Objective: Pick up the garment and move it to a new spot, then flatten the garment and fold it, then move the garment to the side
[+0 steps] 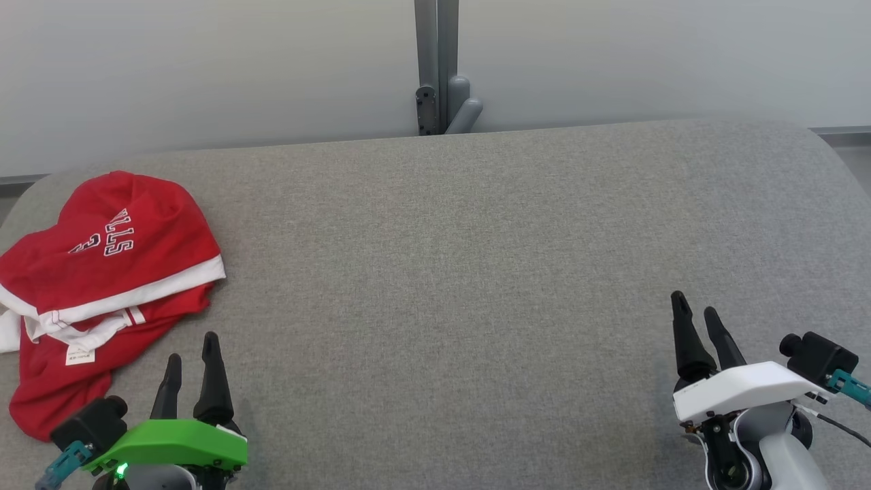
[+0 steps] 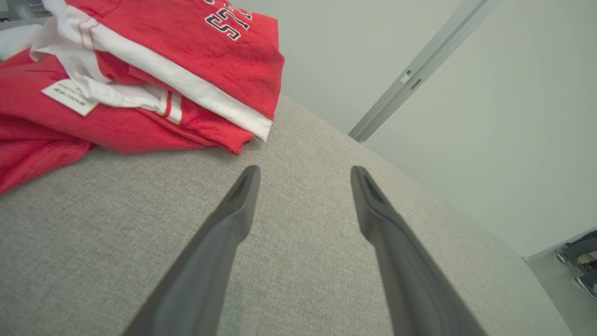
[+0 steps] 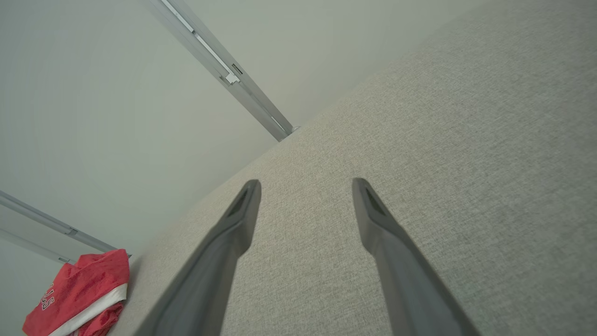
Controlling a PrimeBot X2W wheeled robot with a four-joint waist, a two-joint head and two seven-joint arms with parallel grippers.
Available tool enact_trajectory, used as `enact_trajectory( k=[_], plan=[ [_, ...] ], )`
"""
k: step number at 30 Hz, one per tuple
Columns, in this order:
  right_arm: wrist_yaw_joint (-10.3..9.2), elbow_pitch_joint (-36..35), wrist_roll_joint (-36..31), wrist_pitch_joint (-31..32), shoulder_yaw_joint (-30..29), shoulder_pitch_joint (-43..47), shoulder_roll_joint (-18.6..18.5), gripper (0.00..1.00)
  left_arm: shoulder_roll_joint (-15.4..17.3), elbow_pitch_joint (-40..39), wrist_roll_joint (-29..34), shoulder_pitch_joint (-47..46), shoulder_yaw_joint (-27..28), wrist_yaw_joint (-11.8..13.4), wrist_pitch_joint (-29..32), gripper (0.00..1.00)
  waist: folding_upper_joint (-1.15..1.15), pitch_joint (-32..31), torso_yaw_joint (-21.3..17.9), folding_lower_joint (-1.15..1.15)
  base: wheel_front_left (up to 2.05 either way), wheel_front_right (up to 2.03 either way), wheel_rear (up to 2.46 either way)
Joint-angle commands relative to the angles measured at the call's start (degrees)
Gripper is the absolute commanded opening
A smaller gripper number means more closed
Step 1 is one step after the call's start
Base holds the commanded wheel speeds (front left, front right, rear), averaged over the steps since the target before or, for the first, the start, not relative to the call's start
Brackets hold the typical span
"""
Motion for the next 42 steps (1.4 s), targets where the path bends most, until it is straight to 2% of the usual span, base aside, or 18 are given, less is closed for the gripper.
enact_trajectory(
  k=[1, 42],
  plan=[
    [0.03, -0.63, -2.01, -0.65, 0.28, -1.2, -0.41, 1.0, 0.39, -0.58, 1.61, -0.66, -0.12, 0.04, -0.64, 1.0, 0.0, -0.02, 0.0, 0.0, 0.0, 0.0, 0.0],
    [0.04, 0.63, -26.36, -6.16, 0.55, -1.36, -0.27, 1.0, 0.56, -0.95, 24.84, 0.96, -2.38, 1.24, -6.15, 1.0, 0.0, 0.53, -0.01, 0.0, 0.0, 0.0, 0.0]
  ],
)
